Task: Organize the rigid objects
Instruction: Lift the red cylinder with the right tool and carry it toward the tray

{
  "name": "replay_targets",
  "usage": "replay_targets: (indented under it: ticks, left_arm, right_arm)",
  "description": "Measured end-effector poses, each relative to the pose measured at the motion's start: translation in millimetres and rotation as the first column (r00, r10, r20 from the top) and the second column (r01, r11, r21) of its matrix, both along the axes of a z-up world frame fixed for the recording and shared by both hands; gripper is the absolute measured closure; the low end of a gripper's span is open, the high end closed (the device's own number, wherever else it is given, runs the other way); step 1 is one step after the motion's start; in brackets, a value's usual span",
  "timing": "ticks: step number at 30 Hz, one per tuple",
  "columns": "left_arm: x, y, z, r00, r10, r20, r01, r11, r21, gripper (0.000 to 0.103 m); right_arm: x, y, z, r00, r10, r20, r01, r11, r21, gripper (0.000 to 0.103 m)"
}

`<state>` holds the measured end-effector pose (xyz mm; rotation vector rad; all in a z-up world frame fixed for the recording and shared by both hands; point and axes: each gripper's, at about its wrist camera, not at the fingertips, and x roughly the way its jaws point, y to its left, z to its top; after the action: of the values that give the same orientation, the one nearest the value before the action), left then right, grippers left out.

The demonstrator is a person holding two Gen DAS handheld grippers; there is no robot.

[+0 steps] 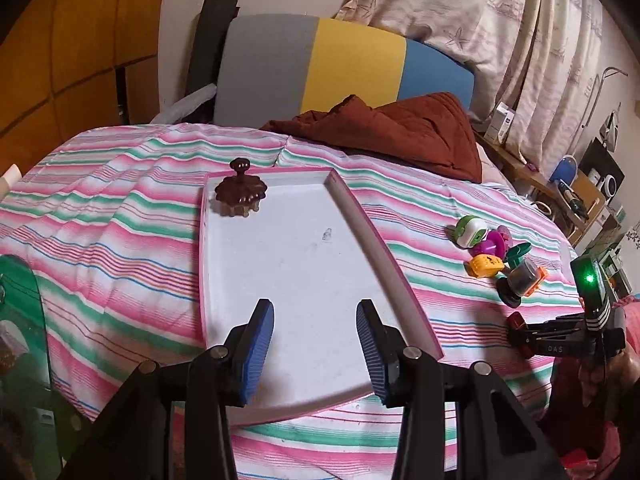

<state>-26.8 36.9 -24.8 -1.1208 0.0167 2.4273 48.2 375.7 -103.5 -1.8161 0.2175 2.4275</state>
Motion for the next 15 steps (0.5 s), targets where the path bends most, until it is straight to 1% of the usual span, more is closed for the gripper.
replay_targets:
  ticks: [5,7,11,15]
  left_arm:
    - [3.4,-0.3,-0.6,0.999,0.039,-0.003,-0.039,0.999,-0.025,0.06]
    - [4.0,-1.9,-0.9,0.998,0.069,-0.006,-0.069,0.997,-0.042,0.06]
    - [4.9,-3.3,-2.3,0.996,0.09,-0.015,-0.091,0.993,-0.074,0.06]
    - [5.9,-5.7,-2.7,0.995,0.098,-0.011,-0.099,0.992,-0.08,0.06]
  right_arm:
    - [5.1,5.5,-0.1,1.0,0.0,-0.021,-0.001,0.999,-0.032,0.076]
    - [7.1,2.4,0.6,0.999,0.012,-0.033,-0.012,1.0,-0.009,0.076]
    - [9.9,-6.7,2.4,0.998,0.045,-0.05,-0.042,0.998,0.052,0.076]
    - [11.1,-9.4,4.2,0.997,0.045,-0.065,-0.041,0.997,0.065,0.076]
